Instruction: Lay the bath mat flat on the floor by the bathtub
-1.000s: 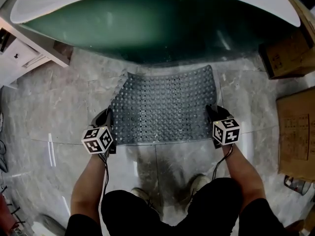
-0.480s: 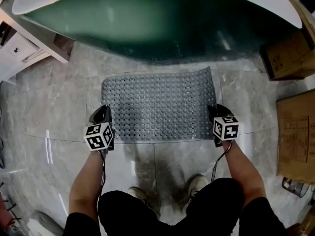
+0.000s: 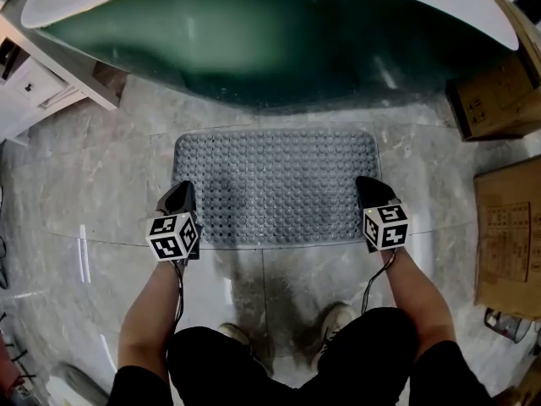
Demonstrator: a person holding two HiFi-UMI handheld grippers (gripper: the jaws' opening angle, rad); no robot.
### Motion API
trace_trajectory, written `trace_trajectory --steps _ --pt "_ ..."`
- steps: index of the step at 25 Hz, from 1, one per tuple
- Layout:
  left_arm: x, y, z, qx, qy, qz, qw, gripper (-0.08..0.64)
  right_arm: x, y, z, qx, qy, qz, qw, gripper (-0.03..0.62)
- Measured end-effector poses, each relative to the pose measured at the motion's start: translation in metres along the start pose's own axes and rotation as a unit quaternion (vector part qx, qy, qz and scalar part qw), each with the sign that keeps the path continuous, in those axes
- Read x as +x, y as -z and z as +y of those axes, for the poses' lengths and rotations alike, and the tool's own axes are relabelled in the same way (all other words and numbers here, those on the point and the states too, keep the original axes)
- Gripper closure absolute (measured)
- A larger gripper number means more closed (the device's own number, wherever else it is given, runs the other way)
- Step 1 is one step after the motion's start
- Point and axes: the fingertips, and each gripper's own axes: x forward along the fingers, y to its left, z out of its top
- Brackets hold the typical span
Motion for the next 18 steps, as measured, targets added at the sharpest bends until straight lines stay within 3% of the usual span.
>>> trace_trajectory --steps 9,18 --pt "0.000 -0.028 -0.052 0.052 0.059 -0.030 0.9964 0.542 -0.003 -0.018 0.009 -0.012 -0.015 -0.017 1.000 0.575" --pt "-0.008 -0.045 -0.109 0.108 0.132 -0.053 0.9840 0.543 -0.009 -0.039 0.018 -0.026 -0.024 -0.039 0.999 0.575"
